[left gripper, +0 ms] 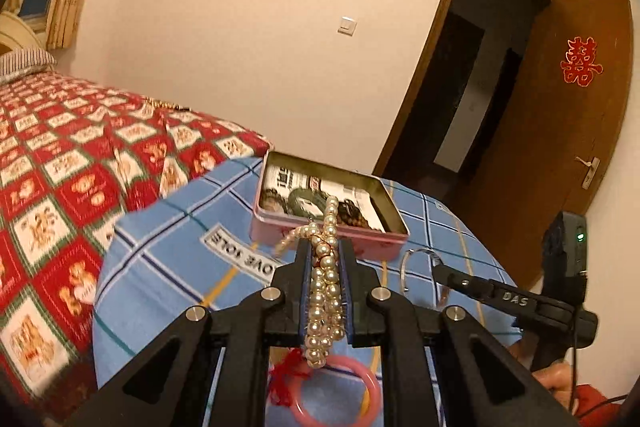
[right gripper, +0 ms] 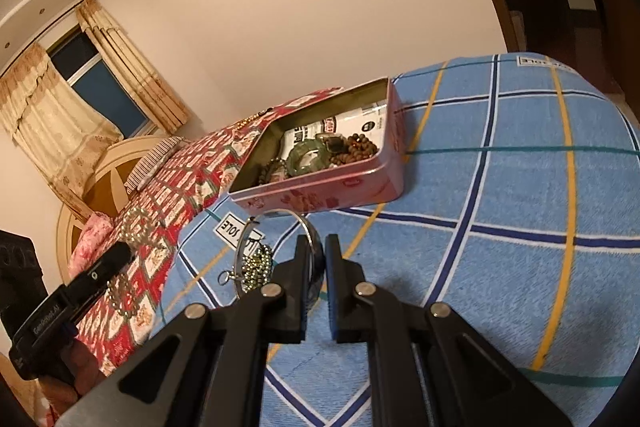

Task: Organize jewelry

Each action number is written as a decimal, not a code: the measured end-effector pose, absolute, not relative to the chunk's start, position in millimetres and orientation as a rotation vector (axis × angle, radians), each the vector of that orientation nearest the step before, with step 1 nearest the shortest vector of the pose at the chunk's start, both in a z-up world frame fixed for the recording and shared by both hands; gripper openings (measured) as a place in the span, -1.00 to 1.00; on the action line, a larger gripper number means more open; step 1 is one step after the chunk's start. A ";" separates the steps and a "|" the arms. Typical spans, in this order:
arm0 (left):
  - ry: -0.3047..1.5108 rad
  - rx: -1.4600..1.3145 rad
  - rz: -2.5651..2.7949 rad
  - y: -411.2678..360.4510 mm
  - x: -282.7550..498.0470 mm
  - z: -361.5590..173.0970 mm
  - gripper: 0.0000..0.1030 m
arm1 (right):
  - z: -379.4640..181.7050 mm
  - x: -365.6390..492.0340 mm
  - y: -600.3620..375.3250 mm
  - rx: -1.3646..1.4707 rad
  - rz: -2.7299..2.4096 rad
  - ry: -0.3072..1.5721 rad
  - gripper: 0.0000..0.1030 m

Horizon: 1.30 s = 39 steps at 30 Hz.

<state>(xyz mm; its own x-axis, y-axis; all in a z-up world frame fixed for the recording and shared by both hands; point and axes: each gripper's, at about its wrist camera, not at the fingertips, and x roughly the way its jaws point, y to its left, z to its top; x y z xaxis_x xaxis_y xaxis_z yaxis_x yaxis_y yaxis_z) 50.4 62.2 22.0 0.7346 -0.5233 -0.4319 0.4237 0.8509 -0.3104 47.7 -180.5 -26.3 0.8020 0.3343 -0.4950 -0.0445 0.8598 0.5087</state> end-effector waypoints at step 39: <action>0.711 -0.033 -0.485 -31.9 216.5 -29.4 -0.77 | -24.8 185.6 -192.7 0.385 -0.051 0.671 -0.78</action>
<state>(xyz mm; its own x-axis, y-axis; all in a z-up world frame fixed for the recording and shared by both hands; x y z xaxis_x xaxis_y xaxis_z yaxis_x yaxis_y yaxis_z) 216.5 -31.9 -29.4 0.6518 -0.4386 -0.6187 0.4165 0.8888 -0.1914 185.6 -192.7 -24.8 0.7848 0.0772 -0.6150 0.1686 0.9282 0.3317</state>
